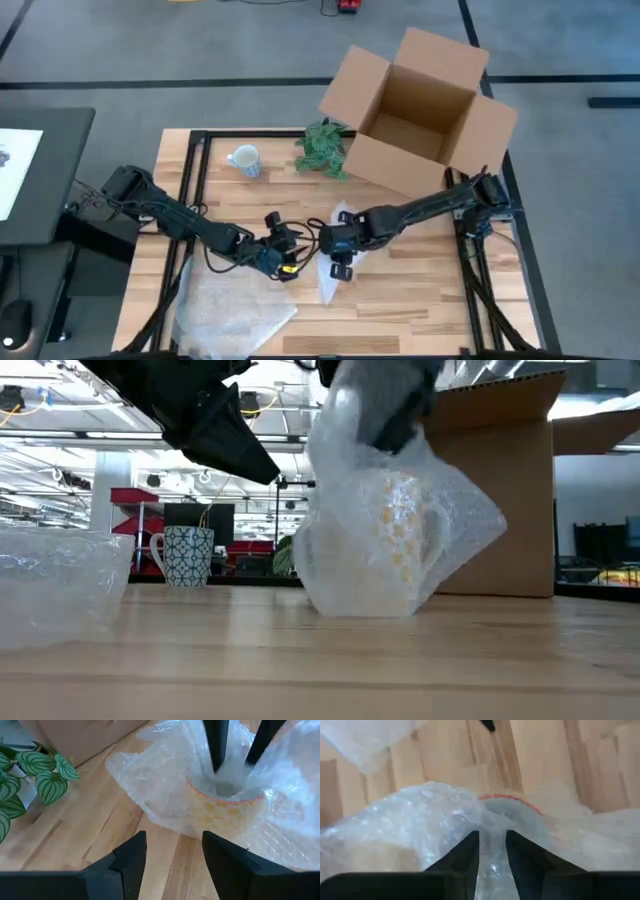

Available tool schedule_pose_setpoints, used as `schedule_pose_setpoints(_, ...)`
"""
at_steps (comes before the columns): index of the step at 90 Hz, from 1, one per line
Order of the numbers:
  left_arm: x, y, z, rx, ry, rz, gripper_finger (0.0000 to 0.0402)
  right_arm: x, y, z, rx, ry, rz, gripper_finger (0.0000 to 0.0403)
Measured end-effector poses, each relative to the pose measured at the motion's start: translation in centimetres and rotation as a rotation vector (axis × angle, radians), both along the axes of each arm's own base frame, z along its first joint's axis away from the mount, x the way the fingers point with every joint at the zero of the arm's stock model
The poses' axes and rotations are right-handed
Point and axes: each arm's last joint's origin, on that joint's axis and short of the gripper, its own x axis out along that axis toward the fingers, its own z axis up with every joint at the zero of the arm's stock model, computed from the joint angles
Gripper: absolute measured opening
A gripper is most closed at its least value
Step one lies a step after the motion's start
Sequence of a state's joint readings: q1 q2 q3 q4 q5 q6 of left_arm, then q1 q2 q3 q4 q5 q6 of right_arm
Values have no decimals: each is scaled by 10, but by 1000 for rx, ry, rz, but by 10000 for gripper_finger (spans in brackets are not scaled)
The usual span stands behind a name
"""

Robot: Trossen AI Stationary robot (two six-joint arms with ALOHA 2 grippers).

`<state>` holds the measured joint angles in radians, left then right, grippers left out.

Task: Wrap mug
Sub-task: Wrap the yellow mug

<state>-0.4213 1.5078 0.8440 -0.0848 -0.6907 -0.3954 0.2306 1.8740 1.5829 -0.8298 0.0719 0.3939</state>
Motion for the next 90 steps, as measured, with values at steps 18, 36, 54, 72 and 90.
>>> schedule_pose_setpoints(18,0,0,0,3,7,1,173,3,2,18,9,-39,3,90)
schedule_pose_setpoints(36,-1,0,-1,3,10,1,173,13,4,-20,23,102,-3,50)
schedule_pose_setpoints(54,-1,0,-1,1,13,1,173,31,-1,-76,7,245,-15,4)
schedule_pose_setpoints(72,-2,0,-2,3,26,3,173,36,-6,-91,29,290,0,17)
schedule_pose_setpoints(90,-3,0,-2,-1,27,6,173,36,-6,-54,38,243,6,29)
